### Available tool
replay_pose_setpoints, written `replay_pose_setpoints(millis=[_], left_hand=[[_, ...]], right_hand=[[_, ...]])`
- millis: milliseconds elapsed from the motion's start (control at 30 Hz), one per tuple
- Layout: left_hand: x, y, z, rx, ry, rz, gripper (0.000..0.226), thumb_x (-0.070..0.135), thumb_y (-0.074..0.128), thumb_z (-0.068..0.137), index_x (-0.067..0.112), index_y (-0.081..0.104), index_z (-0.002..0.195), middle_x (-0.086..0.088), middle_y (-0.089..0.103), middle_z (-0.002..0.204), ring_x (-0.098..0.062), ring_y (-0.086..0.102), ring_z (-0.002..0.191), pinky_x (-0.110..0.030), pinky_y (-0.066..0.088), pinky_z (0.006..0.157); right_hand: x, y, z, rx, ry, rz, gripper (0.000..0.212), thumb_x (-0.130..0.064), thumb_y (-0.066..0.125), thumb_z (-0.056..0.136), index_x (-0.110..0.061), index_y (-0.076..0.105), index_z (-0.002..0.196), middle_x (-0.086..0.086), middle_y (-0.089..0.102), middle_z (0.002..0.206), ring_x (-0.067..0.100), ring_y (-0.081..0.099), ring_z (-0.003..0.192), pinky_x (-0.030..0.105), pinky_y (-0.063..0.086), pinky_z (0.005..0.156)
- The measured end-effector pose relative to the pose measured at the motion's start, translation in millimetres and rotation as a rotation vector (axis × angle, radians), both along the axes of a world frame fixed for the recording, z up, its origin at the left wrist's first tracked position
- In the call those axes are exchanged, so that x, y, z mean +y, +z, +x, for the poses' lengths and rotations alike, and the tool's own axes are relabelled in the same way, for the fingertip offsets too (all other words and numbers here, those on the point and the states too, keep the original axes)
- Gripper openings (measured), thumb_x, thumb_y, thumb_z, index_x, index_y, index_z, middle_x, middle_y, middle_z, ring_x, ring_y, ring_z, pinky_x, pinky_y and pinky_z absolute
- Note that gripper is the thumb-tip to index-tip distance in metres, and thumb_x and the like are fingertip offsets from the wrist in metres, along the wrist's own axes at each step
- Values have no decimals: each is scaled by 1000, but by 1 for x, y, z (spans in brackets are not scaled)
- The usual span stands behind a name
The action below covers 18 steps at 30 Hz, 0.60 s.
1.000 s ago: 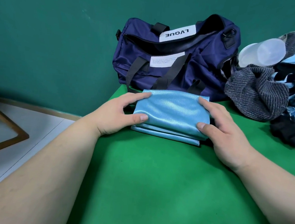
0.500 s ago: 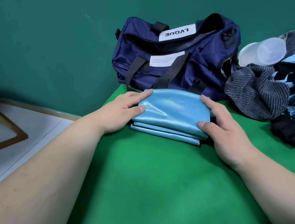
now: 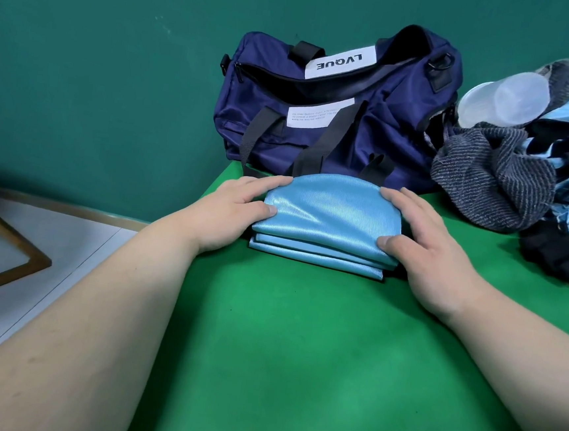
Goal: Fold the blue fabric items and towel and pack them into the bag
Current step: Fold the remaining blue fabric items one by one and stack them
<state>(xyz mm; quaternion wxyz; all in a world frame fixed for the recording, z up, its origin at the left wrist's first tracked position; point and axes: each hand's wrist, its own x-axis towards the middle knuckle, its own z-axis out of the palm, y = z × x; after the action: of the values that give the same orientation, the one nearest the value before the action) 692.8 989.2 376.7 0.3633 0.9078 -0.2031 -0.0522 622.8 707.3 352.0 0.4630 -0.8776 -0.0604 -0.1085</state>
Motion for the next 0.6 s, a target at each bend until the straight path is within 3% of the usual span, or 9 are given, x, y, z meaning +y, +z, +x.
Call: replay_pose_setpoints(millis=[133,233,333,400,500,600], left_hand=[[3,-3,1,-7,-21,36,49,33,49,101,56,36,142,15,42,140,-4,27,135,-24,17,110],[7,-7,-2,-45,-41,2,52,54,46,90,66,31,139,19,33,148,-2,21,142,-28,14,118],[9,-8,-9,-113,-37,-70,58,75,38,81,73,20,136,15,23,158,-3,12,148,-37,10,124],[9,-7,-17,-142,-16,-142,63,84,36,78,72,16,137,13,17,161,-3,9,149,-37,10,124],[4,-5,-33,-152,63,-175,68,79,37,78,65,14,140,14,10,163,-2,4,149,-35,9,123],[-1,-5,-55,-148,157,-198,74,76,36,77,58,13,145,12,5,164,-2,0,149,-33,7,121]], right_hand=[[-1,0,1,-16,14,37,69,-44,58,66,-48,46,134,-12,30,157,-7,17,145,20,12,117],[-2,1,0,-31,37,74,68,-56,53,62,-56,45,130,-12,28,159,-9,16,145,23,11,120],[-2,2,-2,-65,69,125,60,-61,48,70,-62,37,129,-14,27,160,-9,15,146,29,10,124],[-2,4,-4,-85,83,131,58,-65,44,75,-63,31,131,-16,25,161,-9,14,146,25,8,123],[-1,7,-8,-89,78,136,59,-70,41,76,-63,26,133,-17,22,161,-8,12,147,18,8,119],[-1,8,-10,-81,46,118,62,-71,42,74,-66,23,133,-13,20,162,-5,11,148,22,8,120]])
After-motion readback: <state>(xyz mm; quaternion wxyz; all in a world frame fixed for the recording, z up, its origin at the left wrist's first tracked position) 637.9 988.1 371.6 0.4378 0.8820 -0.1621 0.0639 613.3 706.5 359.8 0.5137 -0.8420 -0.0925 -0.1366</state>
